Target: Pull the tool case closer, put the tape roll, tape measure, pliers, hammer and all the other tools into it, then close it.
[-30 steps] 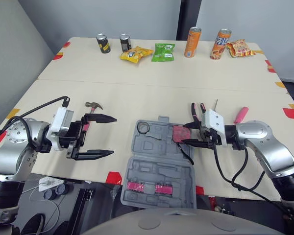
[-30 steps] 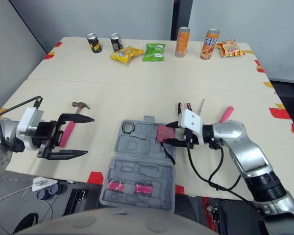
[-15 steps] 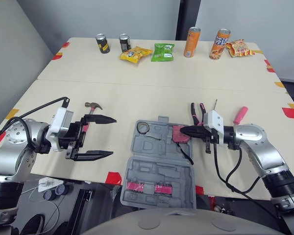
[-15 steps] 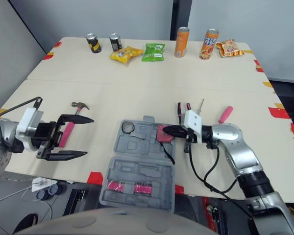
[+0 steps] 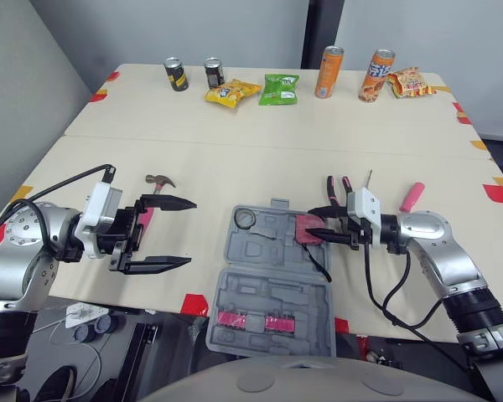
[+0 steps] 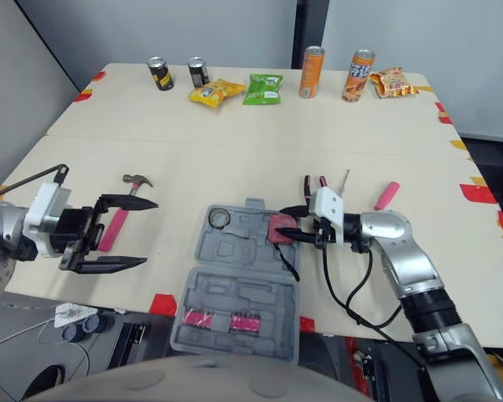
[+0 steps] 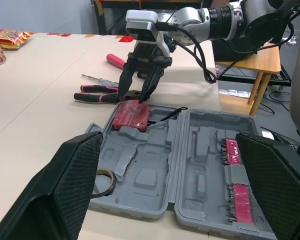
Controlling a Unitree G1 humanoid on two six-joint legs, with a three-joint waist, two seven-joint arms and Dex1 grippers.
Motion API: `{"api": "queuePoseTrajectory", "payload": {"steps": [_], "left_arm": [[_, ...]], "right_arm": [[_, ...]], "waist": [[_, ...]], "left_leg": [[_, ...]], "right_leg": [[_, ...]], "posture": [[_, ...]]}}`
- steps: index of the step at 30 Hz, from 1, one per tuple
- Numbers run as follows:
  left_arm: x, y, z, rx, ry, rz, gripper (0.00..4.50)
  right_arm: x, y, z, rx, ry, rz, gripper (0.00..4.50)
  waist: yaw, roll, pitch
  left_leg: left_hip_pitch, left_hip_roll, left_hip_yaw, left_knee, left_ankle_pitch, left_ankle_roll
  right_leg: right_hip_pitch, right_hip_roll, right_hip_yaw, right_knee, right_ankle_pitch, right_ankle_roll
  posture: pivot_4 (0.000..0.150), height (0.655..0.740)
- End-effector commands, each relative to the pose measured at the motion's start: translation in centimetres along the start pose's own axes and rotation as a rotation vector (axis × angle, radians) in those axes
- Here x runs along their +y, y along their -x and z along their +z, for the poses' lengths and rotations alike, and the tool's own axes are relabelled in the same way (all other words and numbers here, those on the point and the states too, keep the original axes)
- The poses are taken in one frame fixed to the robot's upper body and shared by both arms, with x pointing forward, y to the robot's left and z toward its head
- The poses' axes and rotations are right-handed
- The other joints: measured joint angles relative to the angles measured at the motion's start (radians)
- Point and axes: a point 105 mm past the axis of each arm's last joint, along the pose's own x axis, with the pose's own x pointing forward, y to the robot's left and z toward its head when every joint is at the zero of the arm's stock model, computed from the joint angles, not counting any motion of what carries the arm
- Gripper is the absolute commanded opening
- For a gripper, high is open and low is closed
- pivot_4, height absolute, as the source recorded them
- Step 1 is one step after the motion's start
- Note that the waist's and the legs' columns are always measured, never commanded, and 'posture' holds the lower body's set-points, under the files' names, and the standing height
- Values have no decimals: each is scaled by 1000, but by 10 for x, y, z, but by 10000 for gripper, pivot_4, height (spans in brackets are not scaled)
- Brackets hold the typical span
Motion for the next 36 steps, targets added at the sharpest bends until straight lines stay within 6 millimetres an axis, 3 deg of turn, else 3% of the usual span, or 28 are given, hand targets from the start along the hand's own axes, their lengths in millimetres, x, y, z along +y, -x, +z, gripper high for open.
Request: {"api": "queuePoseTrajectory", "payload": {"steps": [1,11,19,30,34,36], "left_arm": [[-2,1,8,-1,-38,-6,45000],[1,2,9,1,-43,0,45000],[3,5,10,12,-46,2,45000],[3,6,10,18,-47,13,45000],[3,7,6,27,-43,31,45000],[5,8,3,31,-41,57,45000]], "right_arm": [[-2,-1,8,-35,31,0,19496],[-5,-6,-12,-45,1,-10,19496],[4,-10,-61,64,-69,22,19496],[21,-8,-105,214,-192,79,19496],[11,-10,-91,163,-159,39,19496],[1,-10,-73,99,-113,1,19496]], "waist": [[0,0,0],[-2,0,0],[-11,-5,-3],[-24,-21,-24],[-24,-25,-30],[-24,-26,-31]], "left_leg": [[0,0,0,0,0,0],[0,0,0,0,0,0],[1,0,-1,0,0,0],[4,1,-4,0,0,1],[4,1,-4,-1,0,1],[4,1,-4,-1,0,1]], "right_leg": [[0,0,0,0,0,0],[0,0,0,0,0,0],[2,0,-1,-1,0,0],[9,0,-5,-5,0,-1],[10,-1,-5,-7,0,-1],[10,-1,-5,-7,0,-1]], "posture": [[1500,7400],[1500,7400],[1500,7400],[1500,7400],[1500,7400],[1500,7400]]}}
